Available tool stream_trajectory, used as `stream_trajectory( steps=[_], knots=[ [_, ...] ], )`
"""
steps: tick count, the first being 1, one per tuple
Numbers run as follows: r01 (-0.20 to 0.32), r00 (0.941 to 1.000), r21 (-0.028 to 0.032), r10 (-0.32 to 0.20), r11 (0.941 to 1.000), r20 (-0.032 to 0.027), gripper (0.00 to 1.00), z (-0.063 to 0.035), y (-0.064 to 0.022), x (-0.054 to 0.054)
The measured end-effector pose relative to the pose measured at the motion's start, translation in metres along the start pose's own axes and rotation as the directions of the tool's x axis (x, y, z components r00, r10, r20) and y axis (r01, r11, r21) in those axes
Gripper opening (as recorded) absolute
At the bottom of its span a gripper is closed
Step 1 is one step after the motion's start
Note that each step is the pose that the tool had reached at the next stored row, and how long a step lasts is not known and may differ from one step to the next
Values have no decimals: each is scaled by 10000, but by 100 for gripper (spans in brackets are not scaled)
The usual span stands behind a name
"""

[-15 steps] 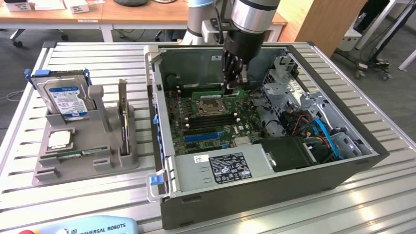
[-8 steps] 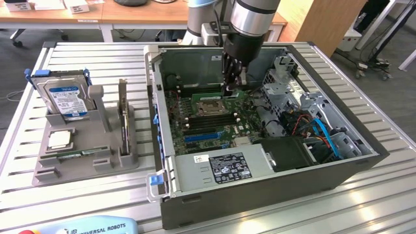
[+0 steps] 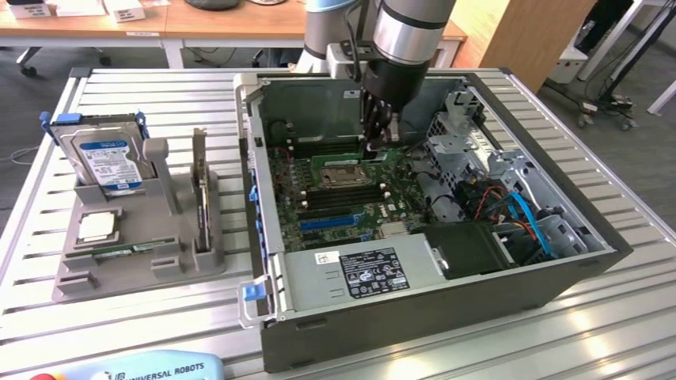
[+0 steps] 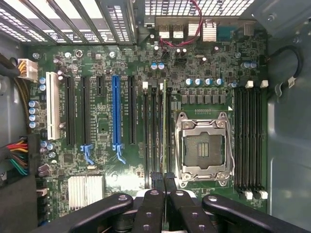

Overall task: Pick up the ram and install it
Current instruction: 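Insert the ram into the slot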

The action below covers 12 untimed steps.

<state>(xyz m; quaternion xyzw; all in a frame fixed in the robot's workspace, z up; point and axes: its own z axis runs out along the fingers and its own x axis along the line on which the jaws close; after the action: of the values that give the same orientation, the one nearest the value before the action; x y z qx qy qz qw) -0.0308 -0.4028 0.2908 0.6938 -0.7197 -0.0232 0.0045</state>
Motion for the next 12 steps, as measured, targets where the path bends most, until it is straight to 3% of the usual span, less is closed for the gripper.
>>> stream_trajectory(
  steps=[12],
  knots=[
    [0, 10000, -1, 0, 10000, -1, 11, 90, -3, 3]
  ],
)
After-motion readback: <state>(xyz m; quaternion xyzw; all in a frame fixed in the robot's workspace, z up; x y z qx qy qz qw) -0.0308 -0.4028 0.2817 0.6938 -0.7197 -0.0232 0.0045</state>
